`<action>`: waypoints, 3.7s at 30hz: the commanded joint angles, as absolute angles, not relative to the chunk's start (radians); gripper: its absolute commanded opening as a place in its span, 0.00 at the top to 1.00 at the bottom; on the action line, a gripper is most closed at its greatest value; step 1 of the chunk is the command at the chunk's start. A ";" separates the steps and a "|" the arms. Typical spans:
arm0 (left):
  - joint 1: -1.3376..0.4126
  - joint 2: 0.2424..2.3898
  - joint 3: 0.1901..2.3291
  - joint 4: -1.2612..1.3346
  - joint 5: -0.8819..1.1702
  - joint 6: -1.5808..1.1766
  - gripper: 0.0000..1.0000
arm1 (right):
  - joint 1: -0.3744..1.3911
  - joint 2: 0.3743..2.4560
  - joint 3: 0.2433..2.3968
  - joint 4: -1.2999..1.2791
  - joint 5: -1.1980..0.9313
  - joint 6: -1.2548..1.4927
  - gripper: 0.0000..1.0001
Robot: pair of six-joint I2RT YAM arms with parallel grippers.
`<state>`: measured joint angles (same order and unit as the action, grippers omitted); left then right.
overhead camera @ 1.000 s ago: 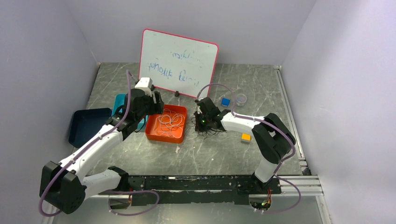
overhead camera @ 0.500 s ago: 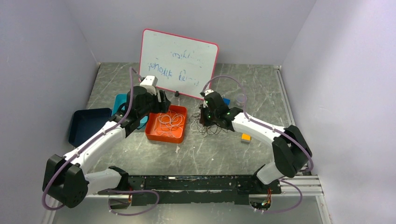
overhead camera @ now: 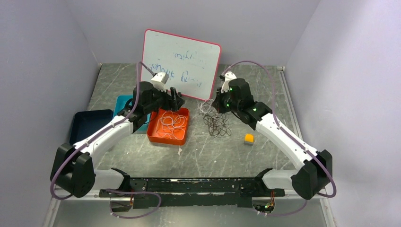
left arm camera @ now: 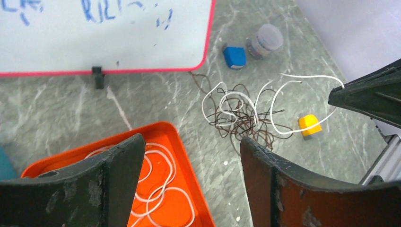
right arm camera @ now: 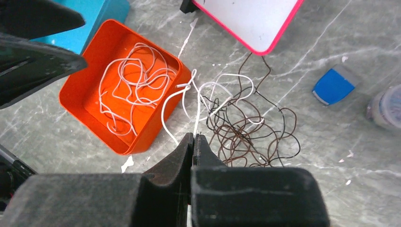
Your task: Untangle the cables
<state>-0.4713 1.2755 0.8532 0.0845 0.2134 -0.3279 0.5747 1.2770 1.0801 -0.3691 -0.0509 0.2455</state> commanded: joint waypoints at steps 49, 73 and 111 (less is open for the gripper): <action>-0.761 1.935 1.230 0.556 0.359 -0.415 0.21 | 0.528 1.142 1.465 -0.278 -0.107 0.386 1.00; -0.774 2.038 1.166 0.568 0.382 -0.439 0.25 | 0.528 1.177 1.885 -0.203 0.108 0.071 1.00; -0.788 1.481 0.942 0.402 0.216 -0.283 0.04 | 0.527 1.121 1.768 -0.195 0.163 0.023 1.00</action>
<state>-0.7826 1.5742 0.9936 0.4568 0.2844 -0.3550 0.5331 1.1389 1.7939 -0.1837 0.1871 -0.0059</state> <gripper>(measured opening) 0.959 0.013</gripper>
